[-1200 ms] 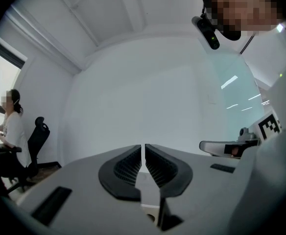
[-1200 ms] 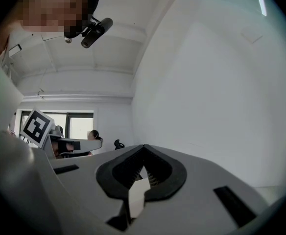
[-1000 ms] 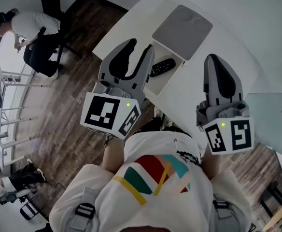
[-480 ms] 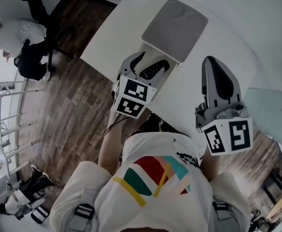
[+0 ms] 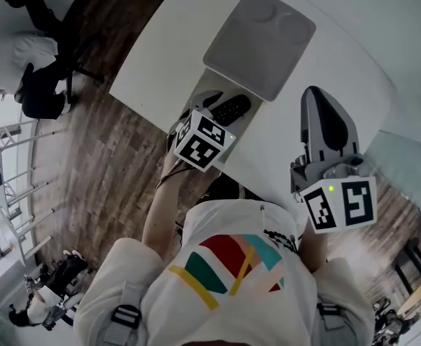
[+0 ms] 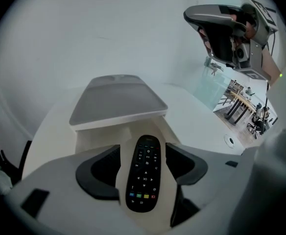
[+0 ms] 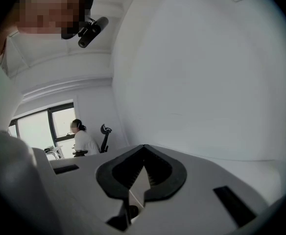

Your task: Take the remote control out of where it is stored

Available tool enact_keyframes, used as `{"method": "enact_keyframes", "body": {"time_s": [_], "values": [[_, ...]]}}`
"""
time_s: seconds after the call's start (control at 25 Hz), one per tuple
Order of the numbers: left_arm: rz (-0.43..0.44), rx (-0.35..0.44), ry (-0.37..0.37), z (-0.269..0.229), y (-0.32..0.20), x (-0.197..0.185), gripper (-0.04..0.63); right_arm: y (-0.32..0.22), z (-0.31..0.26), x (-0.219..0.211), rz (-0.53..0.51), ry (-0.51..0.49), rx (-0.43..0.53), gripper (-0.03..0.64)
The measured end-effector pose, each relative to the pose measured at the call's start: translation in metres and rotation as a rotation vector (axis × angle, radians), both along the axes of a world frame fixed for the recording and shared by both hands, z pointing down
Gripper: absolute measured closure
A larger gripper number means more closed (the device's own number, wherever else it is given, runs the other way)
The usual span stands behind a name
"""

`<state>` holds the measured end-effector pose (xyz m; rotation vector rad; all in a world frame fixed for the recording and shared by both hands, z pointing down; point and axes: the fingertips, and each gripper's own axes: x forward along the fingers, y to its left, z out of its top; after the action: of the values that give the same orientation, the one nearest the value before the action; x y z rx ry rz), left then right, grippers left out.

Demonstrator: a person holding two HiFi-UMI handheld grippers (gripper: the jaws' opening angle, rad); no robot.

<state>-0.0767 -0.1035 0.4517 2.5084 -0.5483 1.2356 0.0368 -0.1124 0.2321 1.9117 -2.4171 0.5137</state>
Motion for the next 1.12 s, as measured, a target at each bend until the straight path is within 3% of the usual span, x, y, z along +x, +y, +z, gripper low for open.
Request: {"method": "enact_keyframes", "body": {"time_s": [0.48,0.72,1.12], "values": [[0.129,-0.074,-0.134,0.034,0.010,0.000,0.314,-0.021,0.025,0.014,0.028,-0.043,-0.049,0.617],[0.130,-0.047,-0.190,0.039,0.004,0.002,0.314,-0.024,0.033,0.019,0.029,-0.054,-0.071,0.617],[0.102,-0.064,-0.195,0.038,0.003,0.003,0.321,-0.024,0.035,0.017,0.025,-0.056,-0.074,0.617]]}}
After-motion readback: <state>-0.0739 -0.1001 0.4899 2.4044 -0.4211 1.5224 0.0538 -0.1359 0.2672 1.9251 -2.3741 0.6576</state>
